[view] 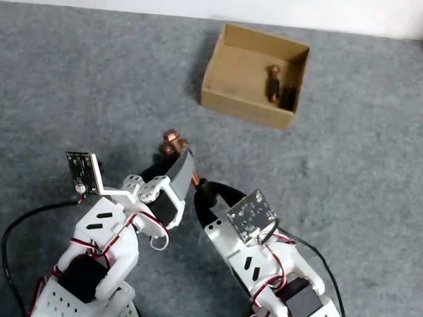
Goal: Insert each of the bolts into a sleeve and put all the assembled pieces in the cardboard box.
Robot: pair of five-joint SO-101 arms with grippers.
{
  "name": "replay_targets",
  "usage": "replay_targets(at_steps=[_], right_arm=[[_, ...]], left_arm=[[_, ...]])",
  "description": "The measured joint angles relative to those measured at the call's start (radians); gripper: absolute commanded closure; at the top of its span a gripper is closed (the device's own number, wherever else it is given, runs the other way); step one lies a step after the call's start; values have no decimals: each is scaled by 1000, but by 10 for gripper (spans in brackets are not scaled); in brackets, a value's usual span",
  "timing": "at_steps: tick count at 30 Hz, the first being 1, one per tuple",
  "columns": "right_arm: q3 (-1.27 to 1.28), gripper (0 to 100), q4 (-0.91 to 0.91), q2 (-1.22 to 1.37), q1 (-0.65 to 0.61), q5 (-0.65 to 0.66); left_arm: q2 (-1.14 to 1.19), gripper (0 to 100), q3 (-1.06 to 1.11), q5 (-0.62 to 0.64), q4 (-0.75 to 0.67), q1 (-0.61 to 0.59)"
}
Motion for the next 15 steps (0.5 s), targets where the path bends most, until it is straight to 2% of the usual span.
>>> replay_targets(at_steps=[5,15], right_arm=[[0,995,0,0,0,-26],[0,995,0,0,-6,-32]], left_arm=[[0,996,0,58,0,0],[0,996,0,68,0,0]])
